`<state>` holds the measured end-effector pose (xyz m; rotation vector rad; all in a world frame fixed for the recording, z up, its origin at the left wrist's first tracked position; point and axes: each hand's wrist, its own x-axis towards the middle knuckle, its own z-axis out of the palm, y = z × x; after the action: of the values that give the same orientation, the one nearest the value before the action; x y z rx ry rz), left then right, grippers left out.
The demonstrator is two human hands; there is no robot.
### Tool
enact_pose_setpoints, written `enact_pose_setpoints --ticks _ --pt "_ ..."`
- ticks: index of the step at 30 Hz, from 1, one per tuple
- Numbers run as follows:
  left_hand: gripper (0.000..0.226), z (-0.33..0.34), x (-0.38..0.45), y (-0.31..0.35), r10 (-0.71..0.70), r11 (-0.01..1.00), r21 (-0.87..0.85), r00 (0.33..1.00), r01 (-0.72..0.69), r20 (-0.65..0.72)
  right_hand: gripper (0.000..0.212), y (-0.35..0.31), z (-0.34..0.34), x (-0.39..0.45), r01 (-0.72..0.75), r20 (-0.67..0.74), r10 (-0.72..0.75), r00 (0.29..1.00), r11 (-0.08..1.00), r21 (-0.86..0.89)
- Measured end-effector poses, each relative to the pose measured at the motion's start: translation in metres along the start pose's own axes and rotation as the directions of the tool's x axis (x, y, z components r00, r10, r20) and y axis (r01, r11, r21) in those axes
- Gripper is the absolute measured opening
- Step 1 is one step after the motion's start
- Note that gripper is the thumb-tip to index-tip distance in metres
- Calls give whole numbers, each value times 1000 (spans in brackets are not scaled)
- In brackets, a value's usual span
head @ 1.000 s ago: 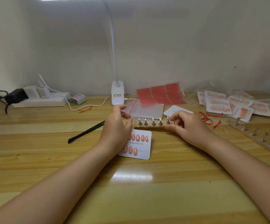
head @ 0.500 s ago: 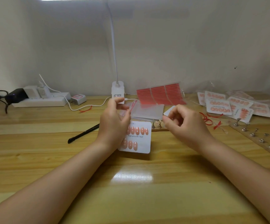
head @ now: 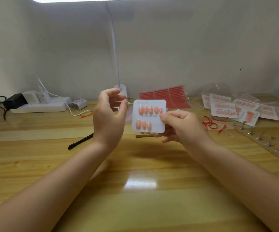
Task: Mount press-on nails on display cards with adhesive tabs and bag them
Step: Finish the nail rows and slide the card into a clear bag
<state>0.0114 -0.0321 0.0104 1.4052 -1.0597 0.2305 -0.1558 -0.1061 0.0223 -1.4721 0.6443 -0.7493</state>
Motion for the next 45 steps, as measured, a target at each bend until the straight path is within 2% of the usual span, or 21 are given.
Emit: enact_pose_setpoints --ticks 2,4,6,8,13,26,29,32,34,36,40,43,45 --pt "27 0 -2 10 202 979 -2 979 -202 26 15 -5 -4 1 18 -85 -14 996 999 49" --pt "30 4 -7 20 386 922 -27 916 -386 105 15 -10 -7 1 30 -117 -19 993 995 91" --pt "29 10 -15 26 484 873 -30 860 -486 162 16 -13 -7 0 39 -99 -29 995 995 97" --pt "28 14 -20 25 502 858 16 846 -513 179 18 -15 -5 -1 50 -71 -44 996 995 86" --pt "31 12 -19 21 471 869 73 863 -490 183 20 -15 -2 -4 80 -28 -77 997 993 85" --pt "33 10 -22 23 485 827 223 855 -516 183 21 -13 -1 -3 101 -32 -99 995 991 86" --pt "30 10 -22 22 538 782 256 823 -568 182 22 -13 -2 -3 108 -26 -106 994 991 86" --pt "28 11 -22 17 631 688 293 747 -664 210 23 -12 -4 -3 116 -22 -115 993 990 79" --pt "36 13 -22 15 654 680 229 718 -696 239 22 -12 -4 -1 114 -28 -112 993 991 74" --pt "46 15 -24 17 619 749 93 743 -656 254 21 -12 -5 0 106 -48 -103 994 992 71" --pt "49 15 -25 24 477 878 -65 858 -473 191 19 -11 -9 4 101 -87 -93 992 991 91" --pt "51 13 -22 29 189 981 -65 972 -182 136 21 -11 -10 5 108 -70 -101 992 990 93" --pt "49 12 -19 32 -51 984 -161 981 83 190 20 -12 -9 5 105 -57 -100 993 990 90"
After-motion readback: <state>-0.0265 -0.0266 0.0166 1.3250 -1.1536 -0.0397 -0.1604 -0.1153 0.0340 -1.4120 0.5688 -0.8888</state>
